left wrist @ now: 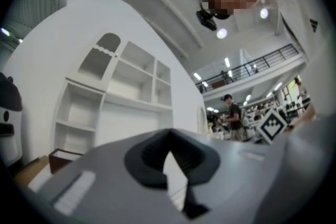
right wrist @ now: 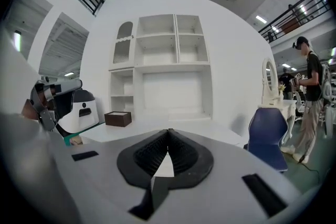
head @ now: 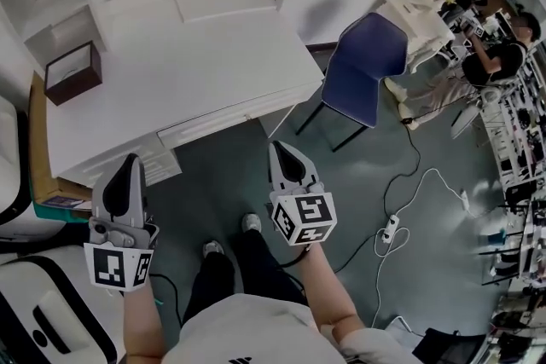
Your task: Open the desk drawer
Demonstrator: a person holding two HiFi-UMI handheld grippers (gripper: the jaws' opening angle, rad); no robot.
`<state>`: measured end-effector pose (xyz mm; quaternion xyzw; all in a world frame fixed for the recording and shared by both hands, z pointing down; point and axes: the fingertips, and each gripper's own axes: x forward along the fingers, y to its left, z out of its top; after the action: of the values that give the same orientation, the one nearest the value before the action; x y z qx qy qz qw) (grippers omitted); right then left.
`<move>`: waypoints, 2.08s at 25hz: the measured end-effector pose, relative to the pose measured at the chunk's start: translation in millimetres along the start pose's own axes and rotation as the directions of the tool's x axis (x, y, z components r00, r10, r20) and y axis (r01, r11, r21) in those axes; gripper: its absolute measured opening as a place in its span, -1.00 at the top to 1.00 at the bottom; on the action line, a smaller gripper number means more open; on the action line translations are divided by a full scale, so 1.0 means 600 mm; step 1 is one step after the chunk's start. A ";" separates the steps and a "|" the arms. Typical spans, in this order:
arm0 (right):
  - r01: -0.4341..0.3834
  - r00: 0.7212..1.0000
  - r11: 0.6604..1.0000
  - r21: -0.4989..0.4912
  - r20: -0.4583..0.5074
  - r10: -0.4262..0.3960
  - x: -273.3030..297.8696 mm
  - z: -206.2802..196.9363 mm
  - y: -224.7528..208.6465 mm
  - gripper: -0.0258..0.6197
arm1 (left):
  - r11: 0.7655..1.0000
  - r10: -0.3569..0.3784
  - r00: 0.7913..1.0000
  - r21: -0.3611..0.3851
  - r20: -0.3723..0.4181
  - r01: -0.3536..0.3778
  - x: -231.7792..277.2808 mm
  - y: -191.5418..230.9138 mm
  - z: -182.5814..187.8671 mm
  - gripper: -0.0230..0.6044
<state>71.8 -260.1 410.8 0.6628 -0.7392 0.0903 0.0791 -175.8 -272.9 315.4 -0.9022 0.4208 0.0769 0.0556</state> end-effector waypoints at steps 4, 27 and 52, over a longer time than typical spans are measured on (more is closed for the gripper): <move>-0.031 0.996 0.999 0.030 -0.080 0.033 0.044 -0.051 -0.020 0.92 | 1.000 0.015 1.000 0.007 -0.006 -0.015 0.012 -0.005 -0.011 0.91; -0.114 0.913 0.986 0.119 -0.378 0.151 0.255 -0.286 -0.129 0.74 | 0.986 0.163 0.985 0.030 -0.046 -0.162 0.072 -0.056 -0.070 0.91; -0.194 0.839 0.979 0.070 -0.505 0.202 0.377 -0.404 -0.137 0.53 | 0.944 0.326 0.940 0.082 -0.100 -0.319 0.071 -0.073 -0.103 0.91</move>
<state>128.1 -429.5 702.2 0.5358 -0.7556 0.2759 0.2566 -109.4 -287.2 369.8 -0.8217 0.5676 0.0207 0.0476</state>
